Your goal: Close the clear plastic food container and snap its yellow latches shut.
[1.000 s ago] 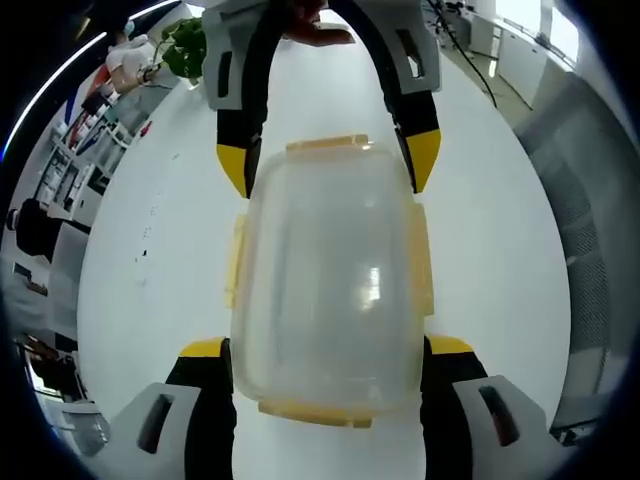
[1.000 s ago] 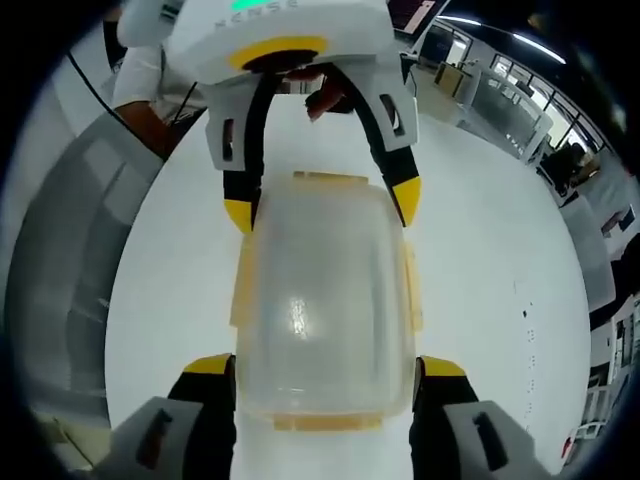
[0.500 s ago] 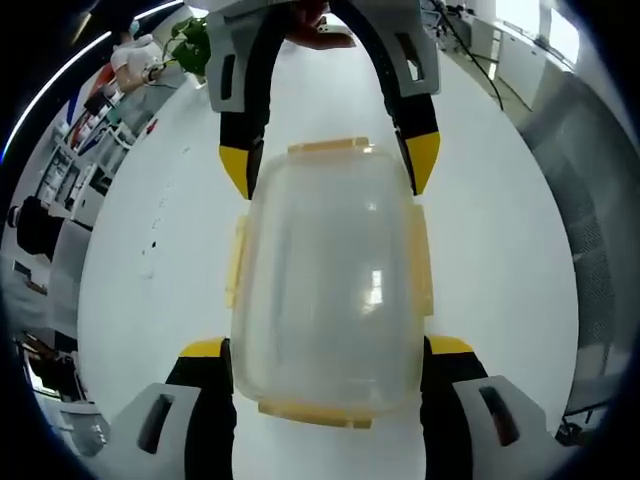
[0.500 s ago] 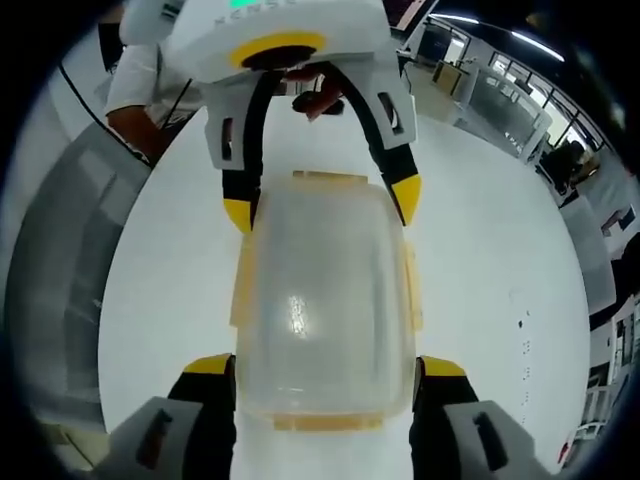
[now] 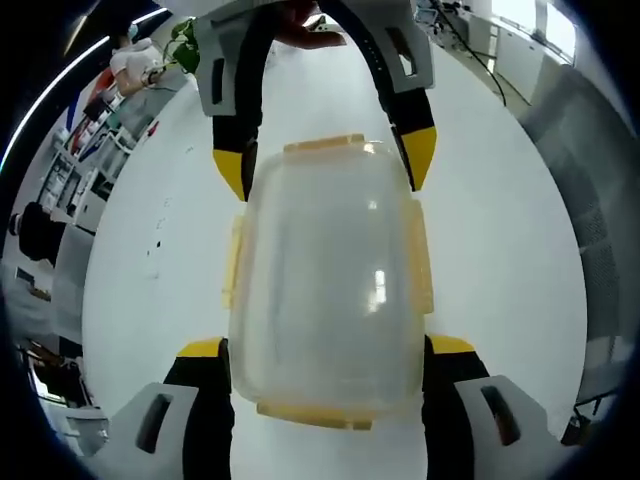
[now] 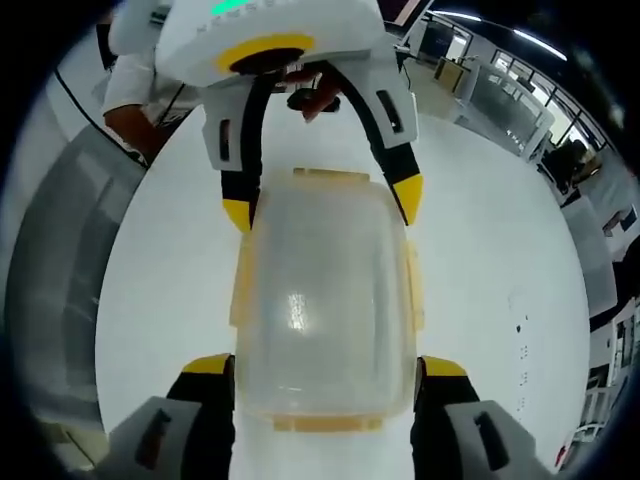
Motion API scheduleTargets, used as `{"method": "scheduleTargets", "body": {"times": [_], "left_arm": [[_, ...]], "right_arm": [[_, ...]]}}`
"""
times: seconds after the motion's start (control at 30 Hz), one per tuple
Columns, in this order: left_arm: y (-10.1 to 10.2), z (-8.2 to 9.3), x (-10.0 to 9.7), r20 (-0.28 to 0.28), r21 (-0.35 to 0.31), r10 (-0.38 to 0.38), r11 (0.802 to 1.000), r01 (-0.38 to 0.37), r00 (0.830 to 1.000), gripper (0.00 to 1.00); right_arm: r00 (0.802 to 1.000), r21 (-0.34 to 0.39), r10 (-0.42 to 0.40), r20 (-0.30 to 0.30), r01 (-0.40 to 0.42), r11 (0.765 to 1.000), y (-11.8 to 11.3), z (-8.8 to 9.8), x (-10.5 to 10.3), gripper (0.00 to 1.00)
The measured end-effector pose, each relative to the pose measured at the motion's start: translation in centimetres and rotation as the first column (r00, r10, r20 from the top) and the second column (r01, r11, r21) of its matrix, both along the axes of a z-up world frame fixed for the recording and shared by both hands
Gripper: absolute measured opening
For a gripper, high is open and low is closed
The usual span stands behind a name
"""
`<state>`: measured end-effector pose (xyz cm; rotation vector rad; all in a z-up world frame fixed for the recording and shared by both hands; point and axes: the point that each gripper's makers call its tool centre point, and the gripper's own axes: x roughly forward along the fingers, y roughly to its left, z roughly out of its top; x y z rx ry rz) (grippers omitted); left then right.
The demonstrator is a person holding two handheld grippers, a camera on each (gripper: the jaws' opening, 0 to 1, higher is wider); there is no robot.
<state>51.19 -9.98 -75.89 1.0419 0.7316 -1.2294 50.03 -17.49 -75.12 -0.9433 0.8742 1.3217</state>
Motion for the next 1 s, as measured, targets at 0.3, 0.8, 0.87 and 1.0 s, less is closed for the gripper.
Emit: {"method": "scheduleTargets", "body": {"times": [0.3, 0.8, 0.87, 1.0], "left_arm": [[-0.1, 0.2, 0.1, -0.008, -0.010, 0.011, 1.000, -0.011, 1.000, 0.76], [0.0, 0.5, -0.2, -0.021, -0.023, 0.038, 0.999, -0.038, 0.999, 0.76], [0.1, 0.7, -0.2, -0.016, -0.024, 0.036, 0.999, -0.036, 0.999, 0.76], [0.7, 1.1, -0.3, -0.025, -0.048, 0.077, 0.996, -0.078, 0.997, 0.77]], "right_arm": [[1.000, 0.007, -0.003, -0.002, 0.003, 1.000, 0.0, 0.0, 0.0, 0.73], [1.000, 0.013, 0.004, 0.009, -0.004, 1.000, -0.2, 0.6, -0.1, 0.71], [1.000, 0.017, -0.001, 0.012, 0.001, 1.000, -0.4, 0.8, 0.0, 0.71], [1.000, 0.039, -0.020, 0.021, 0.019, 0.999, -0.5, 1.3, -0.2, 0.72]]}}
